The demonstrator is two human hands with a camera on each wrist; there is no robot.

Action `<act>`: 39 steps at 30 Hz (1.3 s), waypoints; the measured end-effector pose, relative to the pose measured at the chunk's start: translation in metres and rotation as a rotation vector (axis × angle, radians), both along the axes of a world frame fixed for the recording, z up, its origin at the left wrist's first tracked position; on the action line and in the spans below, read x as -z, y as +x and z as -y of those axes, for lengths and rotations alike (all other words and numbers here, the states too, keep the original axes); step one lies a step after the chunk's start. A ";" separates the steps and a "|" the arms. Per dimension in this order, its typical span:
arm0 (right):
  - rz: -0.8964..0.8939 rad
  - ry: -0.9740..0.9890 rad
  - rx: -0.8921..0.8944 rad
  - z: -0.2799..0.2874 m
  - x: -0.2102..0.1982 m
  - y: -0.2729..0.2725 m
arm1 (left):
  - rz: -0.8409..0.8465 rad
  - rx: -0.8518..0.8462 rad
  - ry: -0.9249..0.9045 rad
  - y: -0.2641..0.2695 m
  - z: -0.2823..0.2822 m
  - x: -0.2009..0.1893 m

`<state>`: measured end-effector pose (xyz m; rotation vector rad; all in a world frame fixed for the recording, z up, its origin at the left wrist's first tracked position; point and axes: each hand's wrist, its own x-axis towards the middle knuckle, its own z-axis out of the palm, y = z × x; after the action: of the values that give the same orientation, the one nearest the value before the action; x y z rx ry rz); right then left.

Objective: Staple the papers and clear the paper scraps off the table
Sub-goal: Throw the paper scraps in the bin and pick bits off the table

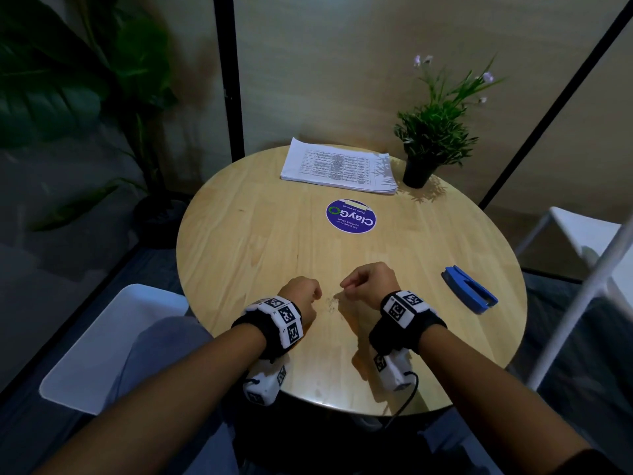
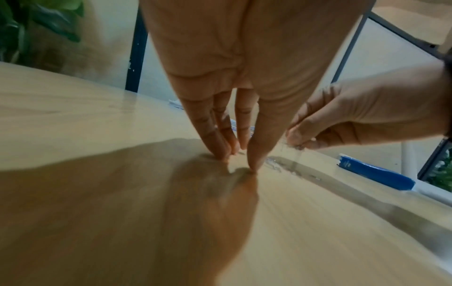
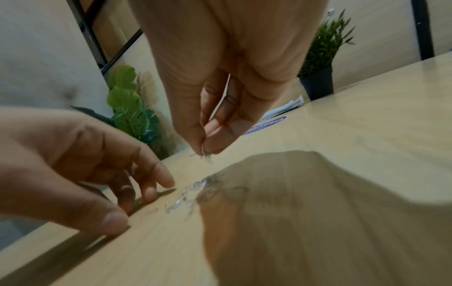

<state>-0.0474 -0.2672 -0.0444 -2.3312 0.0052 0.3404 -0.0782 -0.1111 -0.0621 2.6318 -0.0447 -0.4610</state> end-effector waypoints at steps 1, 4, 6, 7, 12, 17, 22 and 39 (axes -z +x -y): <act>-0.001 0.016 0.008 0.003 -0.002 0.001 | 0.004 0.007 0.019 0.002 0.002 0.001; 0.003 0.040 0.026 0.012 -0.004 0.002 | 0.025 0.018 0.014 0.008 0.010 0.001; 0.006 0.050 0.026 0.017 -0.005 0.002 | 0.030 0.007 -0.029 0.012 0.018 0.001; 0.007 0.055 0.025 0.018 -0.004 0.001 | 0.030 0.000 -0.051 0.014 0.022 0.001; 0.000 0.066 0.019 0.027 -0.002 -0.002 | 0.077 0.008 -0.085 0.021 0.039 0.004; -0.002 0.086 0.044 0.037 -0.004 -0.001 | 0.100 0.103 0.037 0.018 0.039 0.007; 0.001 0.134 0.059 0.036 -0.003 -0.001 | 0.108 0.225 0.109 0.017 0.044 0.010; 0.000 0.166 0.090 0.040 -0.008 -0.007 | 0.065 0.367 0.390 0.014 0.055 -0.001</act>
<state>-0.0541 -0.3067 -0.0367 -2.1588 0.0791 0.2851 -0.0641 -0.1664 -0.0611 3.0321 -0.5139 -0.5512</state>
